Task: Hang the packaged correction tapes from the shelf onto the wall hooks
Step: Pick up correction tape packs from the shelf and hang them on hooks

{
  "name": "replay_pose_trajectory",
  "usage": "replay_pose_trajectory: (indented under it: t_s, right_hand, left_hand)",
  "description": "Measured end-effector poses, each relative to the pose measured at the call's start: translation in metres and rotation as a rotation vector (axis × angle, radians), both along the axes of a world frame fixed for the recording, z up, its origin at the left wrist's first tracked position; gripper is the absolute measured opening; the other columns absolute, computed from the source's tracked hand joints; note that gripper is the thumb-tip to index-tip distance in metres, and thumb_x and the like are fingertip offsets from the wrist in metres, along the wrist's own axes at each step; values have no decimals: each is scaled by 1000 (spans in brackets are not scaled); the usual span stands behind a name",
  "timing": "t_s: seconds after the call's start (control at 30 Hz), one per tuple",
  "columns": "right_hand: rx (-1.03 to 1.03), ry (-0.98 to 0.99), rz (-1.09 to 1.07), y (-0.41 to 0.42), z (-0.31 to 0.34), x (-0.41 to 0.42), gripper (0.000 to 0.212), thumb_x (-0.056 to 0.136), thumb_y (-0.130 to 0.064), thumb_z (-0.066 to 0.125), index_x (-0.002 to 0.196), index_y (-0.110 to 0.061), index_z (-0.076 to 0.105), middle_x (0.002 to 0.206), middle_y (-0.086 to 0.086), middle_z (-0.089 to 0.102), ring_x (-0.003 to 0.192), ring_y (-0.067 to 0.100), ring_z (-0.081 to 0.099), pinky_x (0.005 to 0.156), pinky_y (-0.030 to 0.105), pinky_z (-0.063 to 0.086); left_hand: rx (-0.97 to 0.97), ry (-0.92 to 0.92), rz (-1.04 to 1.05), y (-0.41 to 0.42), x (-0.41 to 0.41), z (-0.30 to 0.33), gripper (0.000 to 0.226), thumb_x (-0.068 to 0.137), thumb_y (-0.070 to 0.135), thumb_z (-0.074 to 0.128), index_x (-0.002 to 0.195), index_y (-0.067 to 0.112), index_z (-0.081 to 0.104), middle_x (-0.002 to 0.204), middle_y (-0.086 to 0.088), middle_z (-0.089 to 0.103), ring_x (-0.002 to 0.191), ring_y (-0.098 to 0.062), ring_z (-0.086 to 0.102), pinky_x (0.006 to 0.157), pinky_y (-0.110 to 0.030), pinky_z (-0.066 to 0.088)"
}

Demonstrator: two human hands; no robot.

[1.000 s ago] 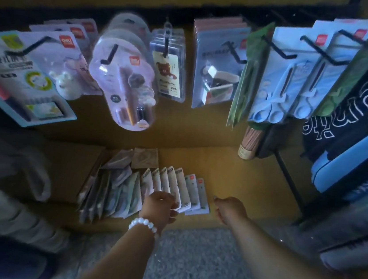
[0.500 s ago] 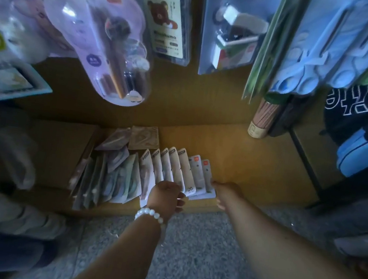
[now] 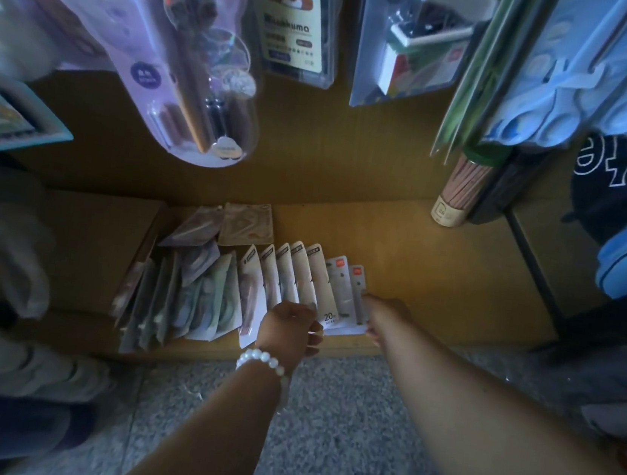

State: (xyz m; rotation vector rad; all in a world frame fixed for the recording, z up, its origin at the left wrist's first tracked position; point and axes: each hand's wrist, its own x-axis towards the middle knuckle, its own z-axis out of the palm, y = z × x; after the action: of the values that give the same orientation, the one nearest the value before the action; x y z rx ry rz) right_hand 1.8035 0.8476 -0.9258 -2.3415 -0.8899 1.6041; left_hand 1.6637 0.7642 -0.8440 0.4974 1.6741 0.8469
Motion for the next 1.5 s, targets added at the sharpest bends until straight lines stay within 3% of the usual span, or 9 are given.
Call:
replay_pose_trajectory:
  t_s: [0.13,0.3,0.53,0.7,0.83,1.03,1.2,1.33,1.5]
  right_hand:
    - [12,-42,23,3,7,-9,40,95,-44,41,92,-10,62,100,11,63,94,28,63,78,31,48]
    - [19,-28,13,8,-6,-14,66,96,-53,21,120,-8,64,127,16,60,116,32,57,103,42,43]
    - [14,-112,12,2,27,-21,67,102,-47,14,131,0,51,140,20,48,130,30,45,103,33,34]
    - [35,17,-205,5,16,-27,82,96,-60,13,117,2,61,124,22,61,116,34,58,101,41,43]
    - [20,126,-341,3,18,-27,71,96,-61,19,78,-4,57,77,15,62,67,30,60,64,34,50]
    - [43,186,-186,-1,14,-30,32,91,-29,55,102,-2,67,90,16,65,82,29,62,69,33,48]
    - [255,-93,-80,-11,22,-14,28,94,-22,54,105,0,67,108,20,67,100,32,63,71,31,41]
    - [563,-85,-215,-21,35,2,16,91,-15,55,85,-5,66,81,18,60,76,25,52,66,27,33]
    - [592,186,-277,-35,42,-2,29,86,-10,59,59,-12,49,55,12,45,53,20,41,53,30,33]
  left_hand:
    - [-5,3,-2,1,-1,-3,13,99,14,53,98,3,60,72,-6,63,58,-18,58,58,-28,52]
    - [-9,12,-12,2,-2,-9,15,99,16,54,98,3,61,74,-6,65,59,-18,60,60,-30,53]
    - [3,-10,1,1,-2,-8,13,99,11,52,90,5,59,71,-6,63,55,-17,57,55,-26,50]
    - [-4,3,-2,1,-3,-10,13,99,11,52,96,3,61,71,-7,63,55,-18,57,54,-26,50]
    - [-2,-3,3,0,-4,-11,13,99,13,53,94,4,61,72,-7,64,56,-18,58,53,-26,50]
    - [-6,-14,10,-1,-6,-13,13,98,12,54,99,2,62,71,-6,64,56,-17,58,54,-27,50]
    - [-11,-25,15,-1,-7,-10,14,99,13,55,94,3,62,71,-7,64,55,-18,58,54,-27,50]
    - [3,-33,26,4,-4,-7,13,100,10,51,92,4,60,72,-8,65,55,-20,58,51,-25,51]
    - [15,-56,5,14,8,-3,21,98,9,53,111,-3,61,80,-10,65,66,-17,62,60,-29,54]
